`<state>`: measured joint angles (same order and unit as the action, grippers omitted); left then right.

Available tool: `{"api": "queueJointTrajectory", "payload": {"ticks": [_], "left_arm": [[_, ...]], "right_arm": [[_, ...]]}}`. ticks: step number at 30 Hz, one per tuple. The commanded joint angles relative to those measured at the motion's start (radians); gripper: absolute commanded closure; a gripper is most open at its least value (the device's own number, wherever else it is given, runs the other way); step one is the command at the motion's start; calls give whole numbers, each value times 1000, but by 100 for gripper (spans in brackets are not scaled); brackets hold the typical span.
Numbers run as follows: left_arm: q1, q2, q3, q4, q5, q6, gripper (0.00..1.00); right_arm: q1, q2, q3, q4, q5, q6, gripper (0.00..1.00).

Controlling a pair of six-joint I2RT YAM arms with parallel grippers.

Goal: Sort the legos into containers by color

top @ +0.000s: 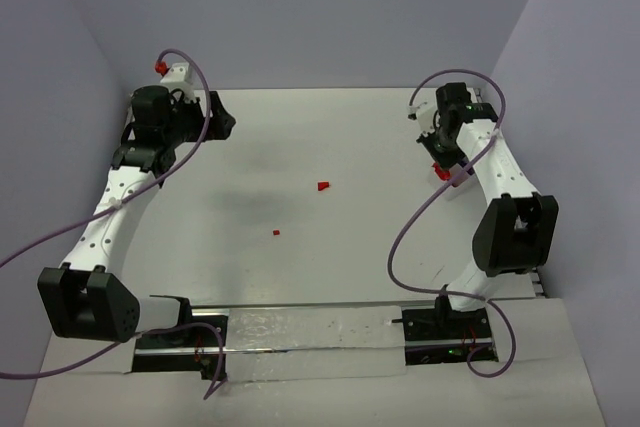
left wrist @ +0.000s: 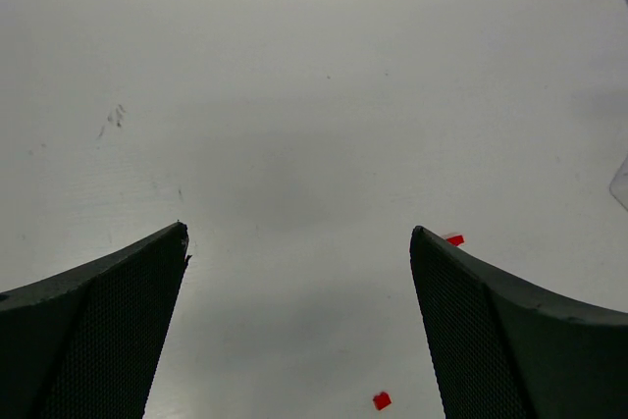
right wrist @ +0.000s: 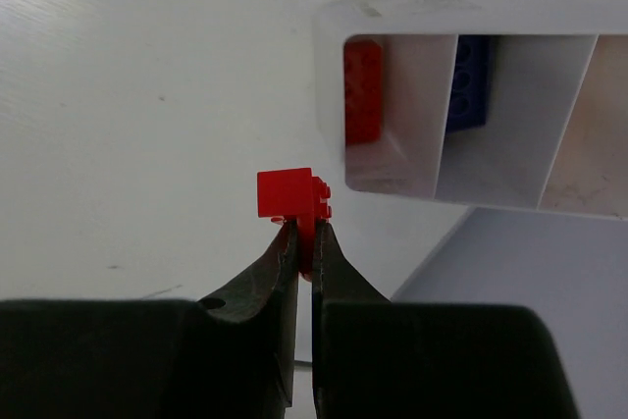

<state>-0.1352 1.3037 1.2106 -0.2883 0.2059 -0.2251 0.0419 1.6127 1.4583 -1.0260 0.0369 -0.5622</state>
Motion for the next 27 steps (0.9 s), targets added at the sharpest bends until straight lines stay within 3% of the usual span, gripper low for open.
{"api": "queueJointTrajectory", "payload": {"ticks": [1, 18, 20, 25, 27], "left_arm": [[-17, -10, 44, -31, -77, 80, 1], [-45, -4, 63, -48, -77, 92, 1], [-46, 2, 66, -51, -75, 92, 1], [-46, 5, 69, -52, -71, 93, 1], [-46, 5, 69, -52, -69, 93, 1]], "right_arm": [[-30, 50, 52, 0, 64, -73, 100], [-73, 190, 76, 103, 200, -118, 92], [-73, 207, 85, 105, 202, -117, 83], [-71, 224, 119, 80, 186, -100, 46], [-68, 220, 124, 75, 186, -97, 42]]}}
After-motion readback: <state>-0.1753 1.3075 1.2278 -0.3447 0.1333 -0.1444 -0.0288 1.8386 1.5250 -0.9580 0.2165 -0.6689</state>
